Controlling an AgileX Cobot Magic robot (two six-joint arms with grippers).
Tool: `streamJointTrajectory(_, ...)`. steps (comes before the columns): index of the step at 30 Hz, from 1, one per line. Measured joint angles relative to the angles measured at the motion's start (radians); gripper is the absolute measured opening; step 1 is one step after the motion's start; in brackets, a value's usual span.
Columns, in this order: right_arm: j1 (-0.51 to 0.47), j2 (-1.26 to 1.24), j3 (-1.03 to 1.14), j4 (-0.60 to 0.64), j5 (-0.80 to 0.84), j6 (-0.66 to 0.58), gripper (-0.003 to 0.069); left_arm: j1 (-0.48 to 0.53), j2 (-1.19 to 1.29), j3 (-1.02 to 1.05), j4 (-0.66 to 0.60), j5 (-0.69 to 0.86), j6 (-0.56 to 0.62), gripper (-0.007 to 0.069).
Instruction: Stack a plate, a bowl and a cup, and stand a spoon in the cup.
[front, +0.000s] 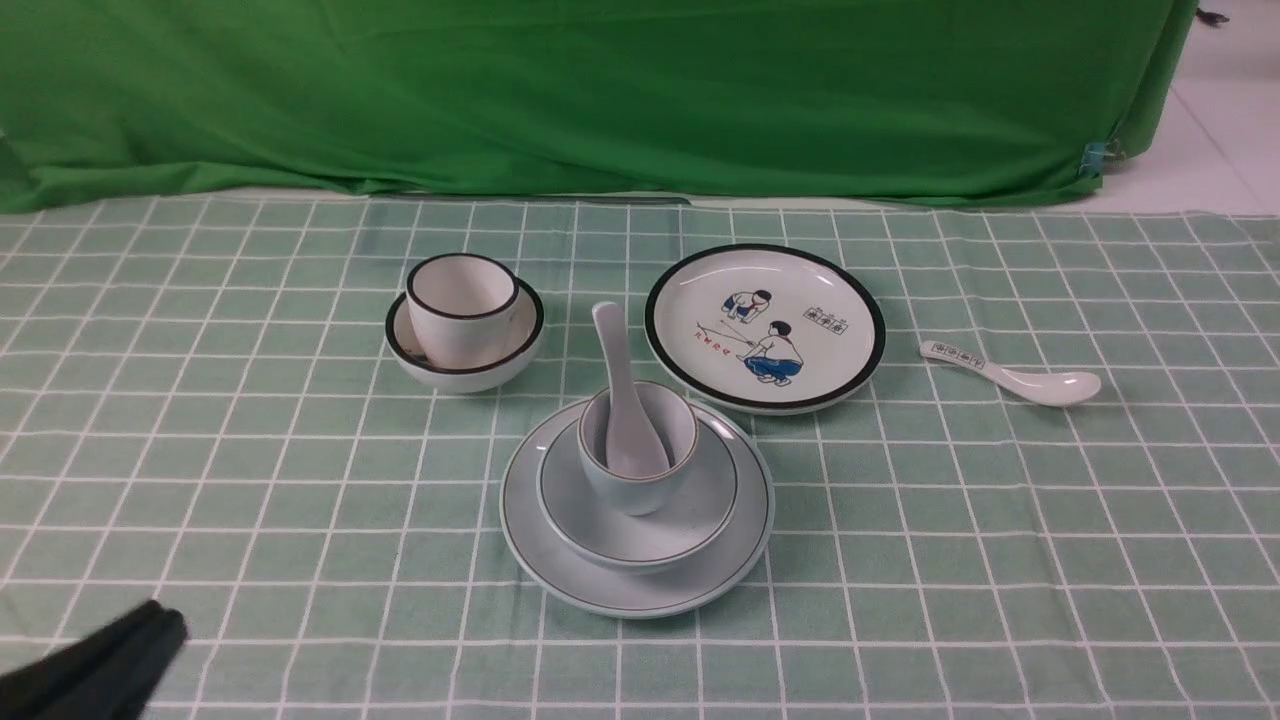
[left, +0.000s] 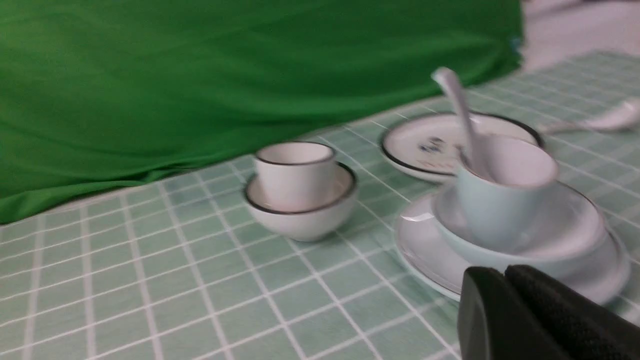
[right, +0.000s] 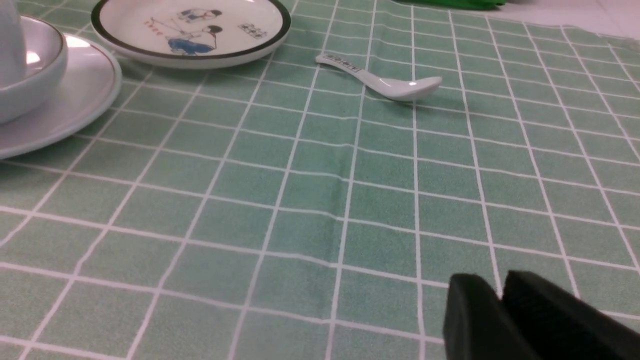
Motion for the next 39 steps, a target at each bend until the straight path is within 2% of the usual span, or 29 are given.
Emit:
streamJointTrajectory(4, 0.0, 0.0, 0.0, 0.0, 0.0, 0.0, 0.0139, 0.232, -0.071, 0.0, -0.008, 0.043, -0.059, 0.0013)
streamJointTrajectory(7, 0.0, 0.0, 0.0, 0.0, 0.0, 0.0, 0.0141, 0.356, -0.076, 0.0, -0.008, 0.153, -0.124, 0.0013)
streamJointTrajectory(9, 0.0, 0.0, 0.0, 0.0, -0.001, 0.0, 0.0143, 0.39, -0.076, 0.0, -0.013, 0.226, -0.143, 0.0013)
streamJointTrajectory(12, 0.0, 0.0, 0.0, 0.0, -0.001, 0.0, 0.0148, 0.4, -0.076, 0.0, -0.018, 0.26, -0.147, 0.0013)
streamJointTrajectory(39, 0.0, 0.0, 0.0, 0.0, -0.001, 0.0, 0.0217, 0.399, -0.076, 0.0, -0.018, 0.244, -0.148, 0.0013)
